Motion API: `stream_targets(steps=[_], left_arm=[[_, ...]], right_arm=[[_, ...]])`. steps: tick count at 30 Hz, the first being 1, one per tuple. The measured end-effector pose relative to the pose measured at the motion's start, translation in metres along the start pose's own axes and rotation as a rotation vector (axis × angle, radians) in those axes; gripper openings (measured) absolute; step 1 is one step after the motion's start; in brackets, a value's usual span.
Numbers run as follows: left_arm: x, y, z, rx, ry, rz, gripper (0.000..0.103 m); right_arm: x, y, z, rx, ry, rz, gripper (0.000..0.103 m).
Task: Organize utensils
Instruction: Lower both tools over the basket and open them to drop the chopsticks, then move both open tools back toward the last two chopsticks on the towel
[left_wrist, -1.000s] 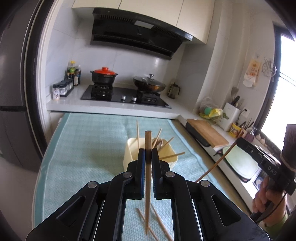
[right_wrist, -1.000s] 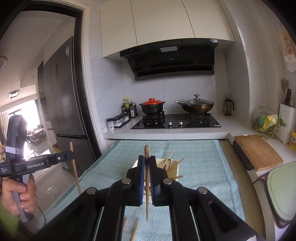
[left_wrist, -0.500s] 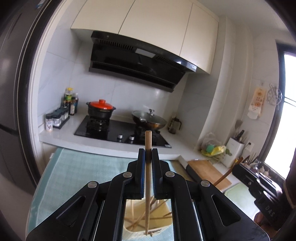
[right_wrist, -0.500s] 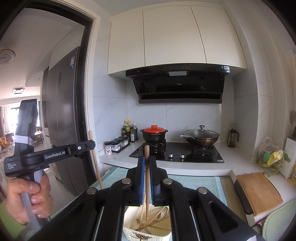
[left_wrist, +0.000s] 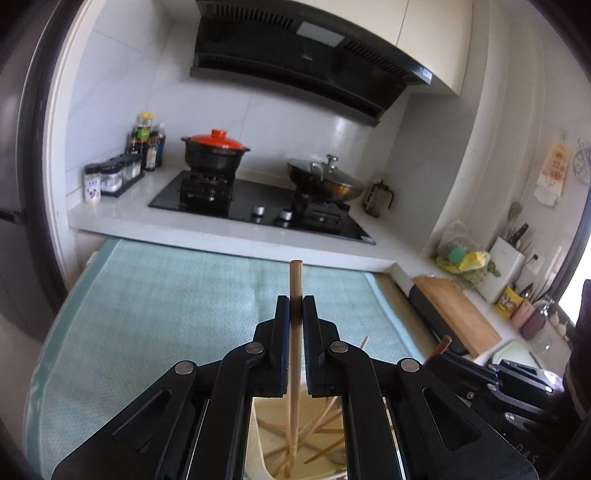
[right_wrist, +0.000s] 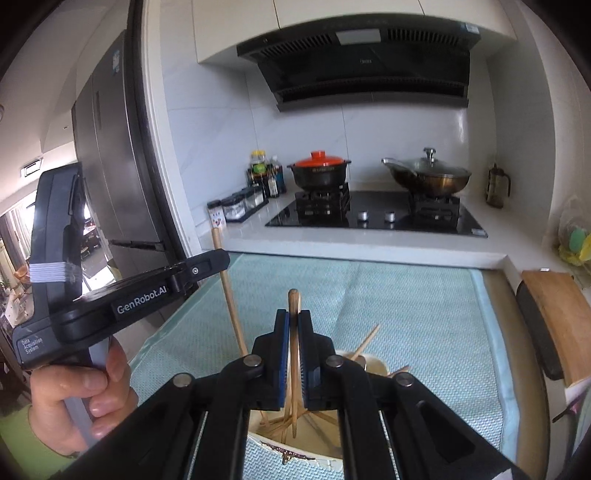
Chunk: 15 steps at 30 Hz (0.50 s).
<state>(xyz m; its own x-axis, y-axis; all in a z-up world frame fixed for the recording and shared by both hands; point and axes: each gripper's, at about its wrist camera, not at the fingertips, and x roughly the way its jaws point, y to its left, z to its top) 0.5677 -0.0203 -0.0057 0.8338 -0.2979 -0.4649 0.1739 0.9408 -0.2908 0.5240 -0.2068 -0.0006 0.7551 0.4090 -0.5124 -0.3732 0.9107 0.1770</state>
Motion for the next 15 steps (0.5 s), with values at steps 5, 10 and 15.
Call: stream_targets(steps=[5,10,15], left_arm=[[0.026,0.004,-0.015,-0.001,0.065,0.015,0.004],[0.036,0.009,-0.013,-0.029,0.104,0.043,0.01],[-0.013,0.012,-0.005,0.013,0.005,0.102,0.085]], right_arm=[[0.037,-0.014,-0.008,0.056,0.096,0.022,0.005],[0.056,-0.021,0.002,0.09,0.099,0.016,0.007],[0.017,-0.018,0.021,0.09,-0.006,-0.028,0.042]])
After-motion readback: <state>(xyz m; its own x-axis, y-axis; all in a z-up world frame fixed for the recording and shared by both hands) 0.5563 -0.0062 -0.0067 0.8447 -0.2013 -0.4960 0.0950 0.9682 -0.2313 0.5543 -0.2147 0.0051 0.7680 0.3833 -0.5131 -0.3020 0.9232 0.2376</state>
